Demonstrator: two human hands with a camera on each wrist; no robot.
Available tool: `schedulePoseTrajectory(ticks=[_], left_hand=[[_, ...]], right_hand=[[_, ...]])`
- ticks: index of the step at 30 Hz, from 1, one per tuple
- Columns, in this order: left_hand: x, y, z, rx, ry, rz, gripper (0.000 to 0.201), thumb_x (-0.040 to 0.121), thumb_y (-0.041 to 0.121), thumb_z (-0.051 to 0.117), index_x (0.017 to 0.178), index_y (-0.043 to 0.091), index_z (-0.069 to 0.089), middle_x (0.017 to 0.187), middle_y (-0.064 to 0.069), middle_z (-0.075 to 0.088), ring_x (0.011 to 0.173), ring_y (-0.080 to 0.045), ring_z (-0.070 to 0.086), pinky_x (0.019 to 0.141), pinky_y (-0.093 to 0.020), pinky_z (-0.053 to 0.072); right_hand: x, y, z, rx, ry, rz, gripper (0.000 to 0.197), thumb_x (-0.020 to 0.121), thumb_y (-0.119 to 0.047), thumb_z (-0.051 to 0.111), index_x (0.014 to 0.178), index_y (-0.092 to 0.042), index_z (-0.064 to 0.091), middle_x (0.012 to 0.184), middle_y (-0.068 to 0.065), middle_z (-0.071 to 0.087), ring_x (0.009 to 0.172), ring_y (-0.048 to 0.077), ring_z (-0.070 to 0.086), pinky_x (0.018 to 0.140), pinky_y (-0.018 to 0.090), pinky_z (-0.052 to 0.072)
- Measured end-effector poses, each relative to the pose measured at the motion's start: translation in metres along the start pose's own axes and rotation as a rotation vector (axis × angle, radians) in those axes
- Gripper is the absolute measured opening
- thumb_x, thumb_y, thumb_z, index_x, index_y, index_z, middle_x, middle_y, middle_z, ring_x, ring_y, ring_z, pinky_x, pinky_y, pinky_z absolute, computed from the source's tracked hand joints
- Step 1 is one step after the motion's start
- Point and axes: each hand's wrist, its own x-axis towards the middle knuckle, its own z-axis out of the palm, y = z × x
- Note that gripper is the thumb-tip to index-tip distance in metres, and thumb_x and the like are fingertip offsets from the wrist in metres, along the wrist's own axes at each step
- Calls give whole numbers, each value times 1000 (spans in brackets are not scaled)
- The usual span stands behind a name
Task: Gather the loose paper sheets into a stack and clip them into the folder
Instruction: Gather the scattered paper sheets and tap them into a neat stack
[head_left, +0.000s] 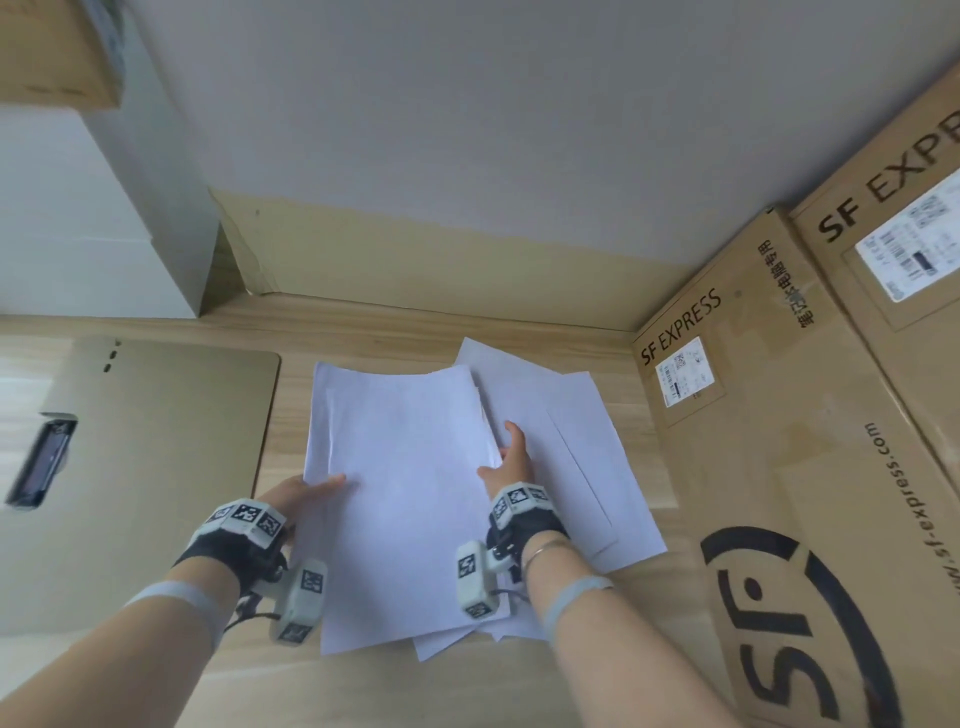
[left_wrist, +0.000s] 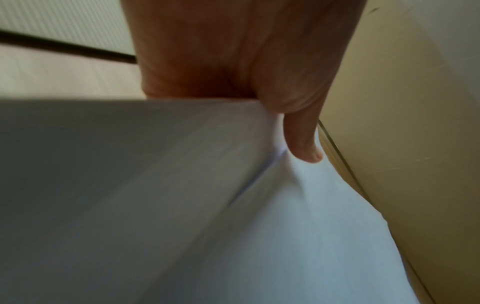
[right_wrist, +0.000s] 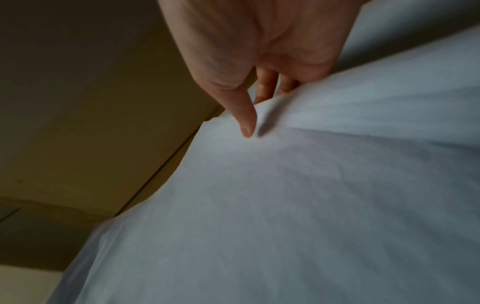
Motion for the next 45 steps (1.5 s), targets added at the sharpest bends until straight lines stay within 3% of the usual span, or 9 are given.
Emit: schedulePoseTrajectory(ticks=[6, 9, 11, 15, 21, 25, 34, 36, 45], left_hand=[[13, -5, 2, 35, 21, 4, 64, 62, 22, 84, 114, -6, 60, 112, -26, 66, 105, -43, 63, 97, -54, 47], [16, -8, -4, 2, 72, 18, 48, 70, 11, 79, 110, -10, 61, 109, -29, 66, 102, -45, 63, 96, -57, 47], [7, -3, -6, -25, 114, 41, 37, 74, 6, 75, 104, -10, 62, 104, -30, 65, 98, -43, 64, 95, -57, 47], [-3, 4, -17, -129, 66, 51, 15, 80, 1, 68, 94, 0, 62, 108, -29, 61, 103, -42, 59, 100, -59, 41], [-10, 8, -18, -191, 29, 97, 12, 85, -4, 59, 95, 3, 61, 98, -21, 62, 103, -39, 55, 100, -54, 40], [-12, 12, -17, -193, 32, 82, 13, 83, 0, 63, 95, 4, 62, 114, -28, 61, 112, -46, 56, 102, -58, 39], [-6, 9, -12, -161, 4, 64, 40, 65, 11, 78, 101, 2, 63, 116, -30, 62, 109, -48, 59, 98, -63, 41], [-1, 6, -13, -147, -18, 54, 54, 57, 16, 80, 106, 1, 62, 115, -29, 63, 108, -48, 59, 97, -64, 41], [-8, 10, -2, -112, -25, 23, 16, 81, 0, 64, 96, -1, 60, 103, -28, 60, 97, -42, 57, 99, -62, 40]], right_hand=[[-17, -22, 33, 31, -72, -58, 78, 87, -3, 51, 150, -22, 8, 150, 12, 26, 136, 27, 35, 105, 32, 34], [-3, -23, 18, -81, -86, -145, 59, 91, -6, 48, 145, -17, 27, 150, 11, 32, 136, 25, 36, 108, 27, 30], [16, -20, -4, -336, -86, -227, 50, 89, -5, 50, 138, -16, 42, 145, 11, 39, 135, 25, 37, 109, 26, 28], [41, -14, -39, -915, -269, -305, 82, 77, -24, 71, 144, -33, 25, 153, -5, 27, 146, 20, 14, 117, 50, 10], [43, -11, -34, -1233, -255, -408, 89, 62, -33, 80, 134, -32, 29, 134, 3, 45, 131, 26, 34, 113, 58, 8], [46, -19, -46, -1123, -303, -300, 57, 77, -37, 70, 127, -22, 48, 126, 10, 59, 121, 28, 50, 105, 40, 33], [59, 51, -127, -593, 16, 411, 81, 79, -47, 67, 140, -2, 37, 150, 12, 33, 135, 31, 39, 109, 39, 37], [59, 69, -127, -573, 73, 430, 79, 76, -50, 68, 136, -5, 44, 149, 9, 32, 135, 30, 37, 109, 40, 37], [60, 76, -127, -509, 37, 426, 77, 69, -50, 74, 132, -13, 50, 143, 9, 38, 129, 31, 43, 107, 47, 39]])
